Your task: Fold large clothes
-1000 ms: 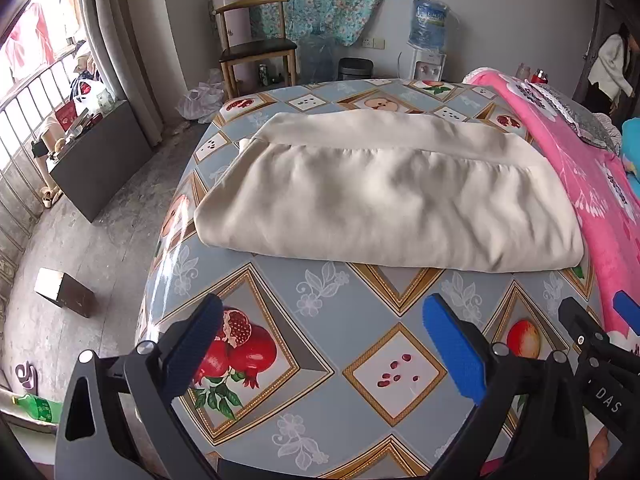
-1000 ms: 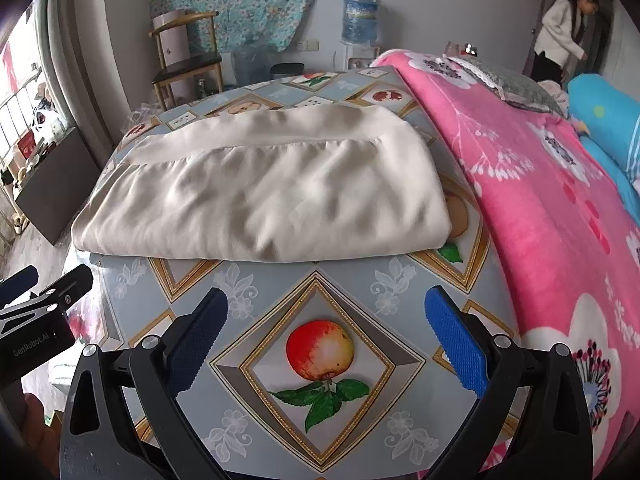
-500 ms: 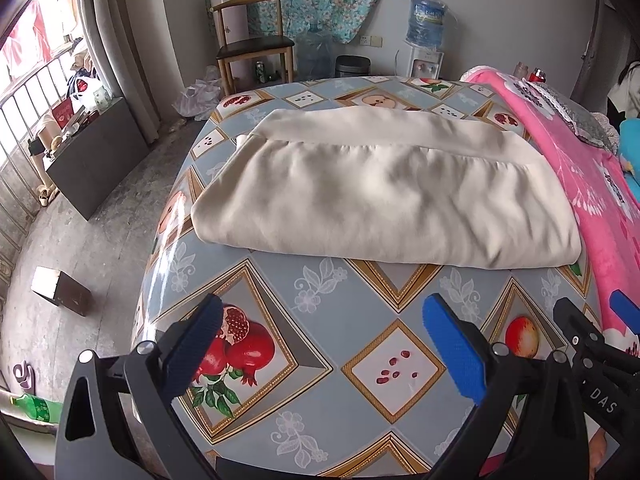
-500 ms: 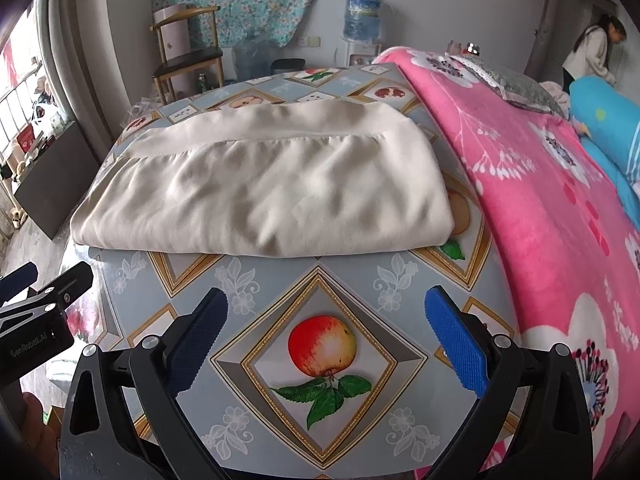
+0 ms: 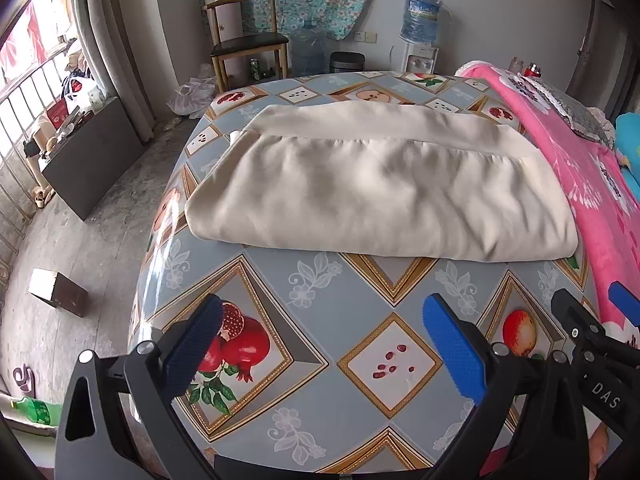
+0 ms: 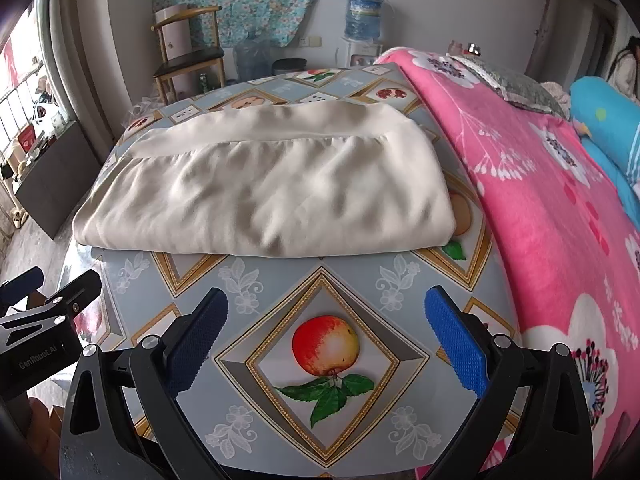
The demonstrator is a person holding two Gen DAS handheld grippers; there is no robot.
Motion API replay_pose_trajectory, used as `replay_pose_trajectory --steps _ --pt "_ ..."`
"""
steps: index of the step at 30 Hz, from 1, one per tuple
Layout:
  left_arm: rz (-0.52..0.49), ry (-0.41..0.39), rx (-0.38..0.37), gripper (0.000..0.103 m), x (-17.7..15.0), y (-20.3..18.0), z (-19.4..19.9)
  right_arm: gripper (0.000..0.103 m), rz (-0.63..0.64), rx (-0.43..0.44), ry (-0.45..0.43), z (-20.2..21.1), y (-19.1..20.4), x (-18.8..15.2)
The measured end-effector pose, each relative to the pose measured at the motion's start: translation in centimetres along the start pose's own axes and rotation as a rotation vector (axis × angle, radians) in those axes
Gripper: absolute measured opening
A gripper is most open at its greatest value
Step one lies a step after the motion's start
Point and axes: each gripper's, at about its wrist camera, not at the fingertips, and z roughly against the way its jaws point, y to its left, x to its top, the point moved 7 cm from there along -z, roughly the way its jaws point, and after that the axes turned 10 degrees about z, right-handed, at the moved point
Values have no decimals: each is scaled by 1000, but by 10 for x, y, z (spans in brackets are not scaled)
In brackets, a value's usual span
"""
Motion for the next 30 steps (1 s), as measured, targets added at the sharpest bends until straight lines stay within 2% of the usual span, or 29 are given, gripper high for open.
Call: replay_pose_trajectory --steps 30 --pt "-6 3 -4 98 -1 -3 0 96 7 1 -1 0 1 2"
